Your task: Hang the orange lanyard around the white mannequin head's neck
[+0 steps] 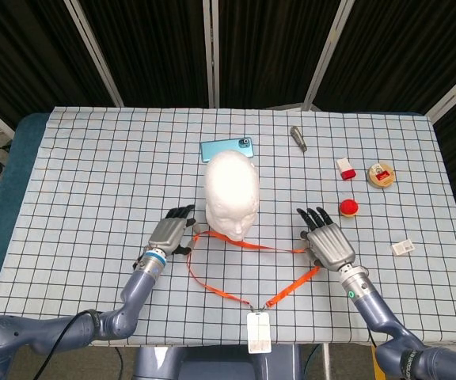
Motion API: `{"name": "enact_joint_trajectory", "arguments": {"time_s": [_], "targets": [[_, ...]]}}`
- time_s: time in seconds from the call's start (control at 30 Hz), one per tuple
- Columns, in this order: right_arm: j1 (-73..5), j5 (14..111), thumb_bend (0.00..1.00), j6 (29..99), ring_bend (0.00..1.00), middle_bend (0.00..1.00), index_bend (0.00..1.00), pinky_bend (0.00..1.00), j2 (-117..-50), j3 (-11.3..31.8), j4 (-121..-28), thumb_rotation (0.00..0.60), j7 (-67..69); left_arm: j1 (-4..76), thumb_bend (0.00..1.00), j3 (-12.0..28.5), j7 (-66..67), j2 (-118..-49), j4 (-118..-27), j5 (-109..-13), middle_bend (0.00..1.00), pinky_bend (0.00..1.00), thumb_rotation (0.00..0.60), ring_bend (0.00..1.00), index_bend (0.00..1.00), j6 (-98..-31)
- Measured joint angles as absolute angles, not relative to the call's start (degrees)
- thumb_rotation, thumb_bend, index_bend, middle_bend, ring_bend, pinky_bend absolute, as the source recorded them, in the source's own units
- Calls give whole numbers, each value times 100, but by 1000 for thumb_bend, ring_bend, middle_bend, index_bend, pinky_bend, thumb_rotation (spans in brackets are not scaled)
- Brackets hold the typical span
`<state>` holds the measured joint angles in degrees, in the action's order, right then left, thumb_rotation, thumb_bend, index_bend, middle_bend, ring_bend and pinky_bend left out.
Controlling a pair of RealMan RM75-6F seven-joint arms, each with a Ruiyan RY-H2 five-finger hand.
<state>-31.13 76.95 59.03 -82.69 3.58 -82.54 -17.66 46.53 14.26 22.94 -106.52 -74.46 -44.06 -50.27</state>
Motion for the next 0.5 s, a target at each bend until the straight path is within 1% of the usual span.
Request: {"name": "enact_joint_trajectory", "arguments": {"time_s": [0.17,0.3,0.4,0.5], "targets": [[-3112,7702,482,5900,0,39,719,0,-8274,355,-8253,600,-1756,4668,498,1410,2291,-10665,-7443,-4385,0,0,600,0,468,-5028],[-3110,7724,482,5908,0,40,720,0,-8269,351,-8252,600,-1742,4673,529,1400,2272,-10683,-7430,-4400,0,0,600,0,511,-5046],[-3106,7746,482,5917,0,40,720,0,-8267,346,-8253,600,-1723,4675,585,1395,2246,-10693,-7433,-4404,0,0,600,0,550,-5048],[-3103,7778,481,5925,0,44,723,0,-8262,333,-8258,600,-1710,4680,613,1389,2243,-10700,-7439,-4401,0,0,600,0,578,-5051]]}}
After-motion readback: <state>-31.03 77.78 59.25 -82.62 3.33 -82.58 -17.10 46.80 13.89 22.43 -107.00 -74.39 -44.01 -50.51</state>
